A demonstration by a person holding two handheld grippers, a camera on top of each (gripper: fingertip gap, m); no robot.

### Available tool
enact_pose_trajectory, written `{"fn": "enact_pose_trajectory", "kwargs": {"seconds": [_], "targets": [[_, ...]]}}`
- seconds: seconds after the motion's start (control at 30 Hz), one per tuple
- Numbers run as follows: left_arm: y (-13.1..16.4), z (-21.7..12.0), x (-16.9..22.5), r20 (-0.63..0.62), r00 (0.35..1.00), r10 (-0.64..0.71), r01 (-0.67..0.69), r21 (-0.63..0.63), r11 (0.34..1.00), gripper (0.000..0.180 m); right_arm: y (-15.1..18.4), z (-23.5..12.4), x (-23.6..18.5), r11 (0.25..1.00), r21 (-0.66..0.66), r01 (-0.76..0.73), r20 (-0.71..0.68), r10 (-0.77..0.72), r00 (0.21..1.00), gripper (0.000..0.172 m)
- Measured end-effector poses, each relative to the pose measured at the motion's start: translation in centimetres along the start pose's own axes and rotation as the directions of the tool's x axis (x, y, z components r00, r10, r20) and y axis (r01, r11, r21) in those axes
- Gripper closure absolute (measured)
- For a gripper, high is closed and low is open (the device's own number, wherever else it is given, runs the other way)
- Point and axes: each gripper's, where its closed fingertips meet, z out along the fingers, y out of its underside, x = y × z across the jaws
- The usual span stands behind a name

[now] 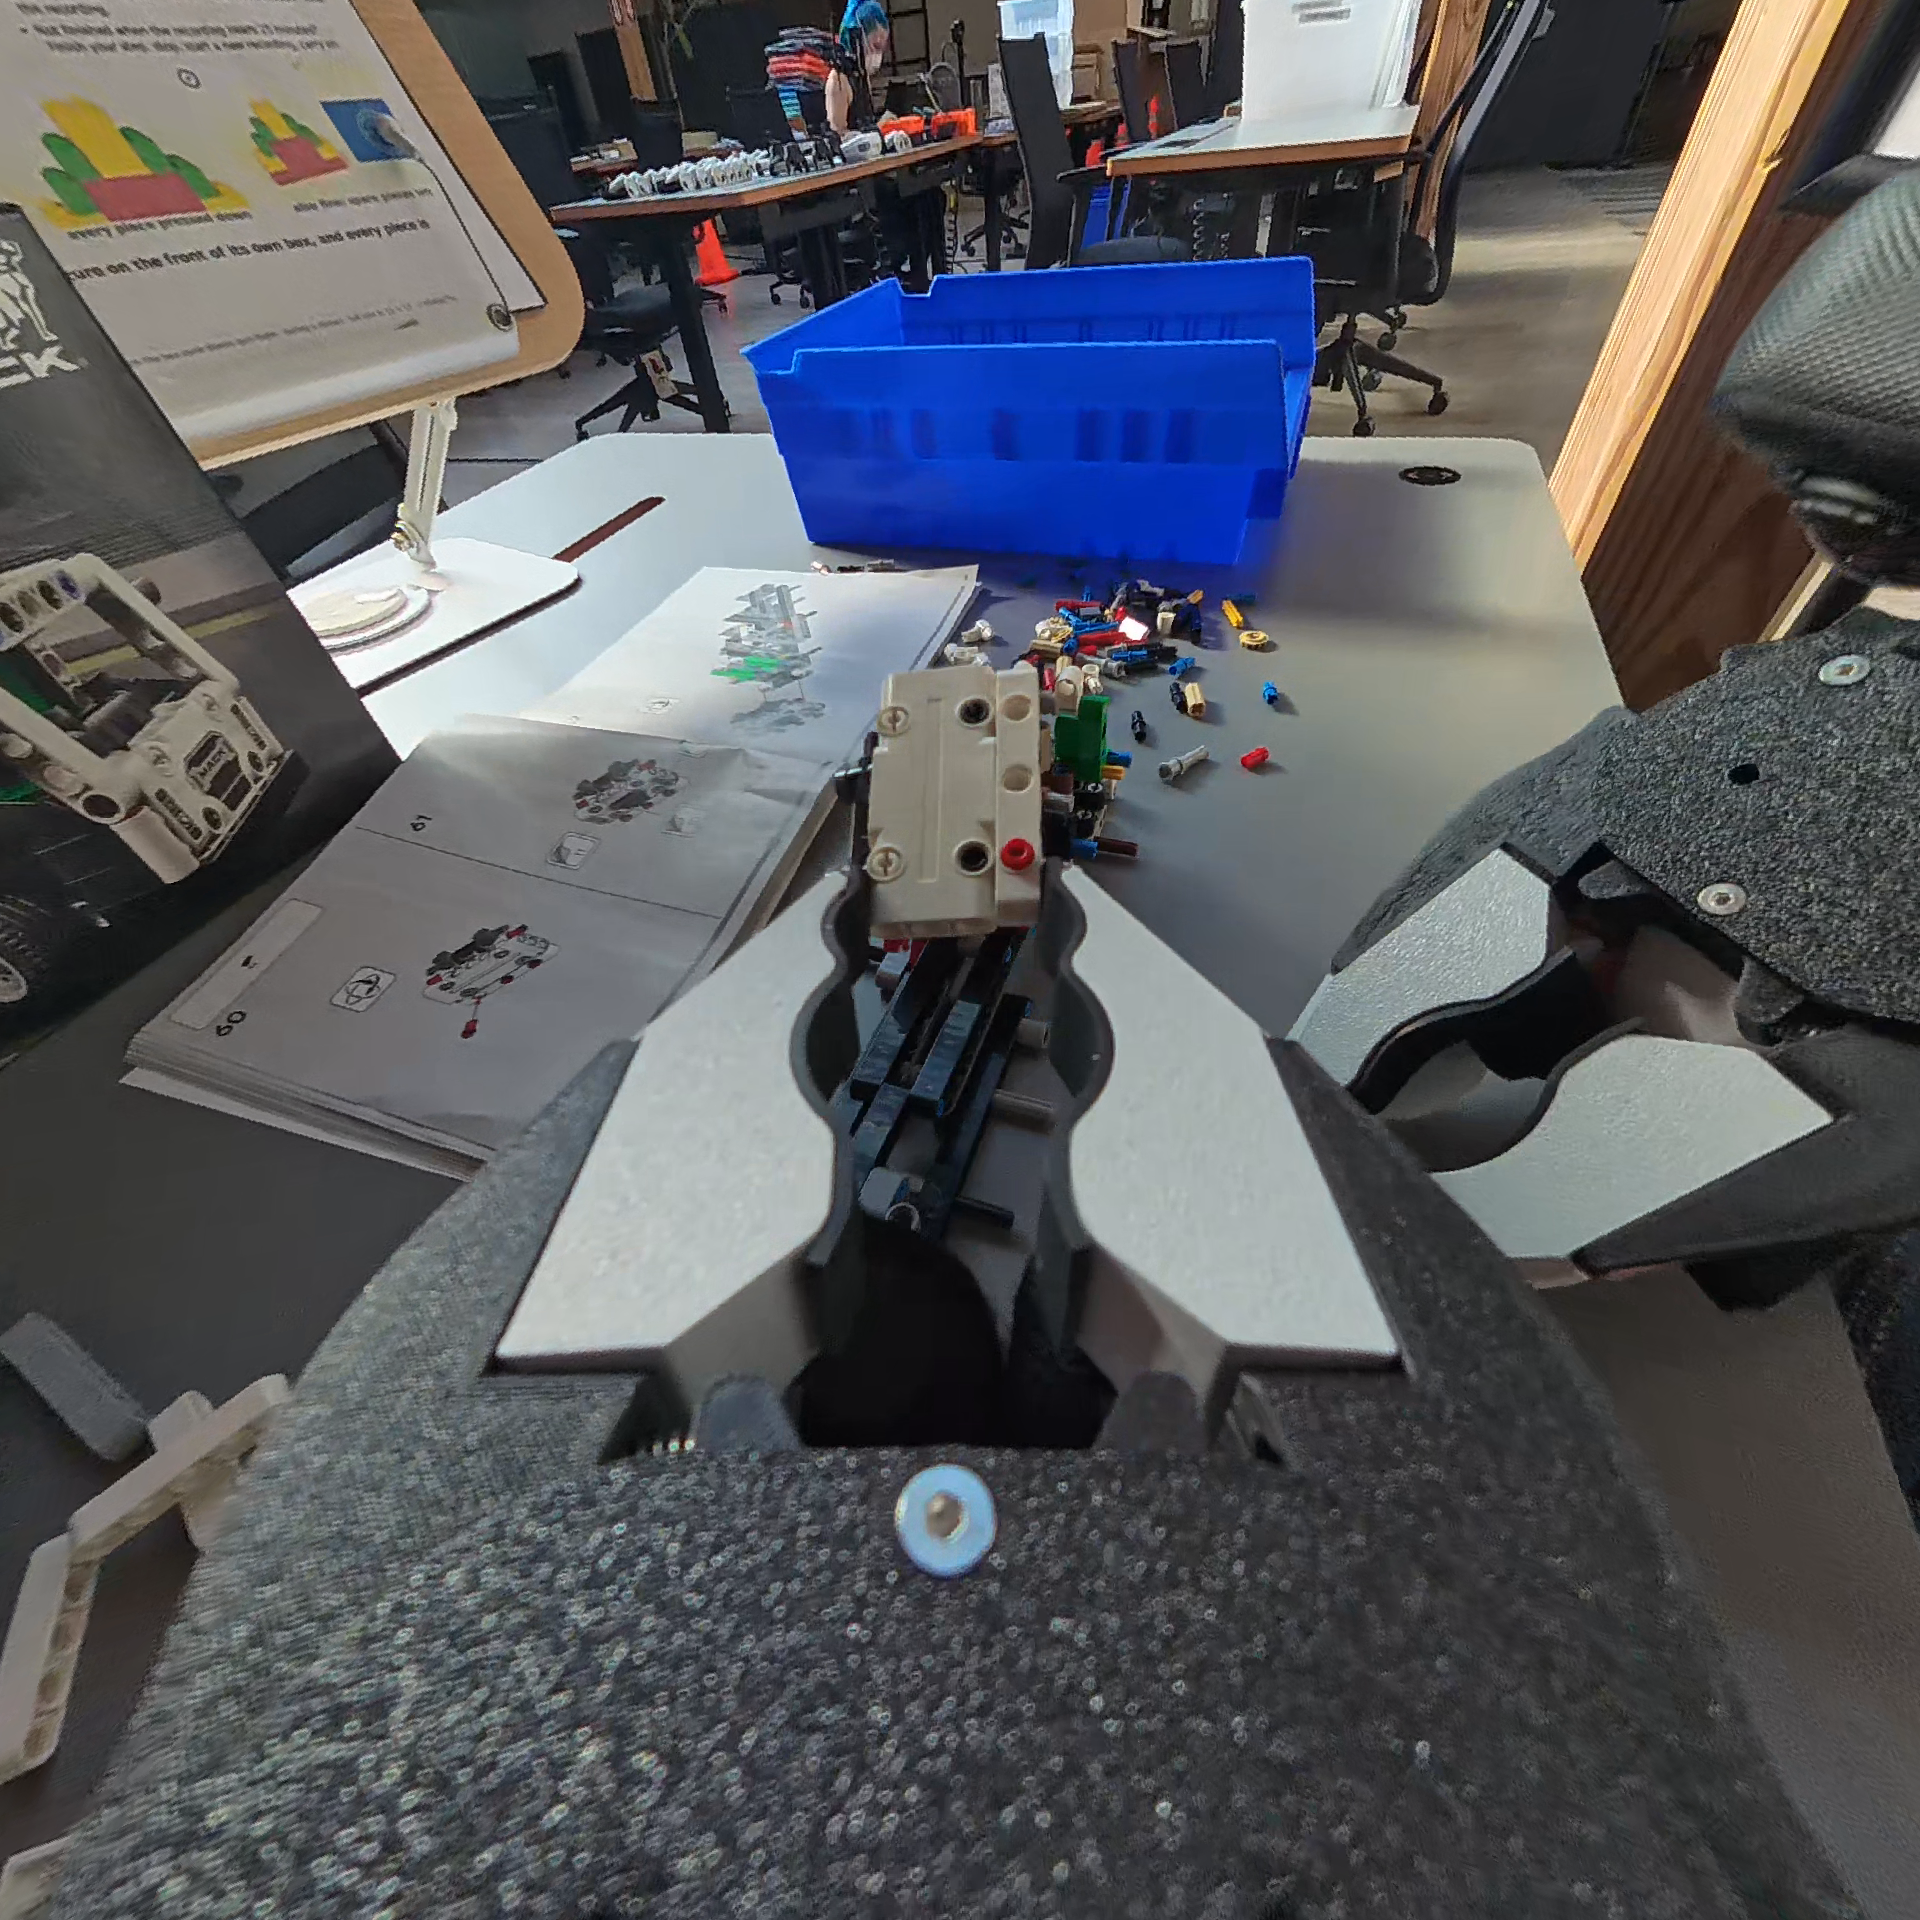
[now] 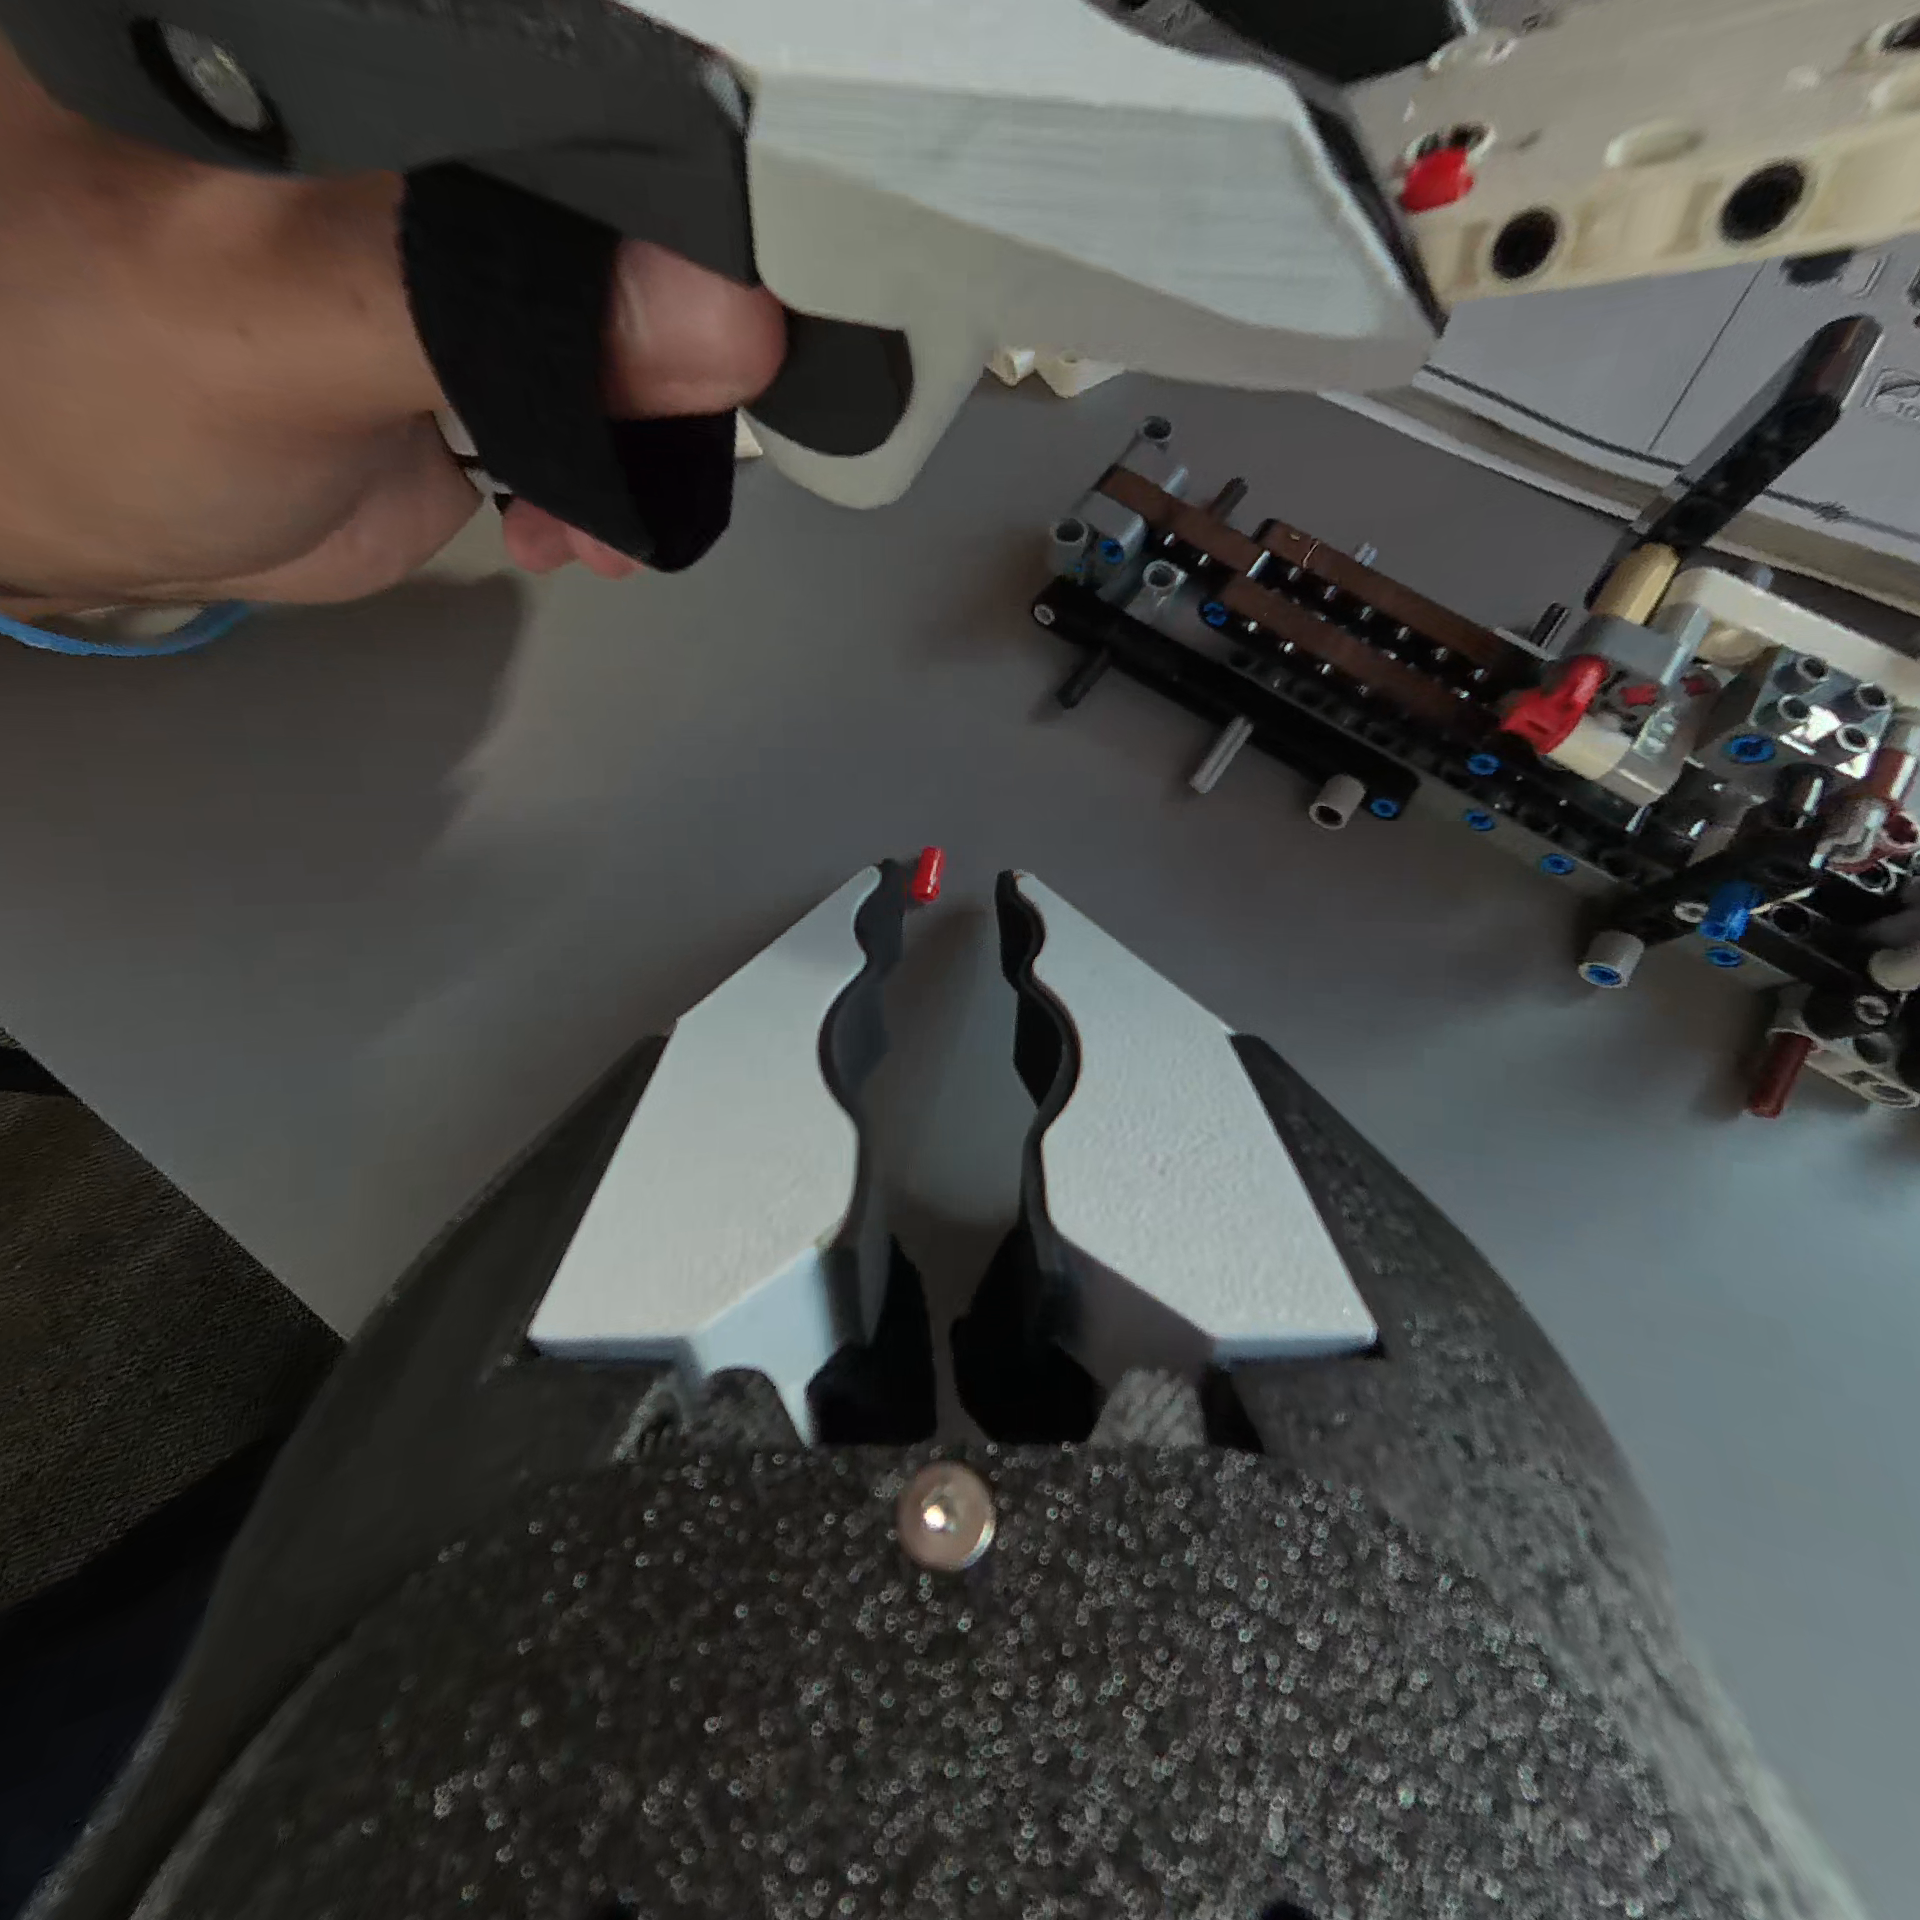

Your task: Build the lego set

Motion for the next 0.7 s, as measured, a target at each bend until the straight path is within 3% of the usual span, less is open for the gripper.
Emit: {"fn": "enact_pose_trajectory", "kwargs": {"seconds": [0.2,0.33,0.47,0.57,0.63,0.7], "targets": [[0.0,0.0,0.3,-0.001,1.000,0.021,-0.021,-0.008,1.000,0.151,0.2,0.5,-0.1,0.999,-0.030,0.030,-0.021,-0.031,0.999,0.154],[0.4,0.2,0.4,0.008,0.997,0.077,-0.077,-0.037,0.996,0.150,0.2,0.6,0.1,0.997,-0.034,0.075,-0.052,-0.077,0.996,0.165],[0.8,0.4,0.8,0.024,0.976,0.218,-0.215,-0.082,0.973,0.150,0.2,-0.1,0.0,0.993,-0.012,0.115,-0.002,-0.116,0.993,0.168],[1.4,0.7,2.4,-0.003,0.926,0.377,-0.374,-0.120,0.920,0.150,-0.7,-2.9,1.8,0.958,0.036,0.284,-0.065,-0.281,0.957,0.168],[1.8,0.8,3.8,-0.033,0.885,0.464,-0.464,-0.132,0.876,0.150,-1.3,-5.1,3.2,0.856,0.055,0.514,-0.120,-0.506,0.854,0.168],[2.3,1.1,5.1,-0.065,0.859,0.508,-0.512,-0.153,0.845,0.150,-1.0,-6.5,5.3,0.641,-0.042,0.767,-0.217,-0.755,0.619,0.169]]}}
